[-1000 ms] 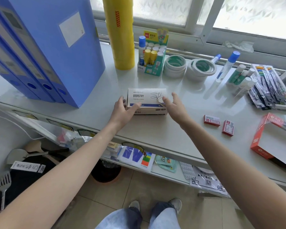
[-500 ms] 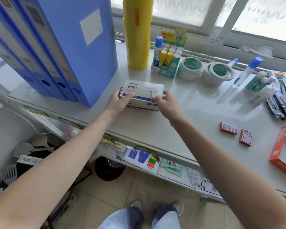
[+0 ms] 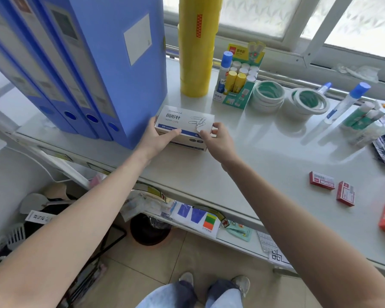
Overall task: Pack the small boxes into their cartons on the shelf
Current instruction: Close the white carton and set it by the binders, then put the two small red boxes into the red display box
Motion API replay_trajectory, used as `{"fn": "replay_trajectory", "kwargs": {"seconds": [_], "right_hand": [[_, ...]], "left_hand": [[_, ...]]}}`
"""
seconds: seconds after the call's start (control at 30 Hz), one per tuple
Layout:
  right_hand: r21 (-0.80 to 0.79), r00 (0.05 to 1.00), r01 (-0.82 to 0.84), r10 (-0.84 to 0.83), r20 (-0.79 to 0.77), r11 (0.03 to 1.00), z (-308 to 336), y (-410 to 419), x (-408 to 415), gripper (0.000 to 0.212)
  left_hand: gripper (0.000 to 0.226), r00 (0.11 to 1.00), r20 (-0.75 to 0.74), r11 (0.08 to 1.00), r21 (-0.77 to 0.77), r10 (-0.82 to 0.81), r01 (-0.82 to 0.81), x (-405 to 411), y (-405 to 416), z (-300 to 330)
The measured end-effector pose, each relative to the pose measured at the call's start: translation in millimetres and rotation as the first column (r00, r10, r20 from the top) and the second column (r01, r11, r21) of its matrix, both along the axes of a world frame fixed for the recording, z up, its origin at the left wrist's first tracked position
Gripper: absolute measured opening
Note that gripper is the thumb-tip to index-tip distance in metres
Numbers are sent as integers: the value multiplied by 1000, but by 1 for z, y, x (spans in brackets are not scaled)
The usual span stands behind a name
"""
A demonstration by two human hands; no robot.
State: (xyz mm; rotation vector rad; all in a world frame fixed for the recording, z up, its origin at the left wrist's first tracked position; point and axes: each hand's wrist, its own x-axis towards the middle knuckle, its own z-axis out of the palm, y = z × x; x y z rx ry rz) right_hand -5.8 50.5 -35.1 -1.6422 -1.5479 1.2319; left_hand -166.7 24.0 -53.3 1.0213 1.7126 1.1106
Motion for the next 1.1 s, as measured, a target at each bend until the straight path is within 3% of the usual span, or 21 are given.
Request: {"fn": "replay_trajectory", "kwargs": {"seconds": [0.07,0.17,0.3,0.47,0.77,0.93,1.1], "right_hand": [[1,1000,-16,16,5,1000,-1,1,1,43],[6,999,-37,36,36,999,-1,3,6,52],[58,997,-28,24,73,998,3,2,26,52],[132,986,40,-61,157,990,12,-4,84,48],[146,896,242,-279,346,959,14,-30,226,48],[103,864,214,-238,443,971,4,-49,284,58],[26,852,99,-99,514,995,-7,-51,317,65]], "left_hand": [[74,998,-59,1000,0,-6,6,2,-2,2],[87,955,-297,999,53,8,8,6,-2,7],[74,863,-503,972,183,-34,145,30,5,19],[64,828,-531,901,250,-180,355,90,14,30],[62,629,-530,704,81,-569,705,215,17,15],[61,515,-538,618,-14,-667,786,268,15,2],[57,492,-562,643,-94,-664,760,303,15,-9]]}}
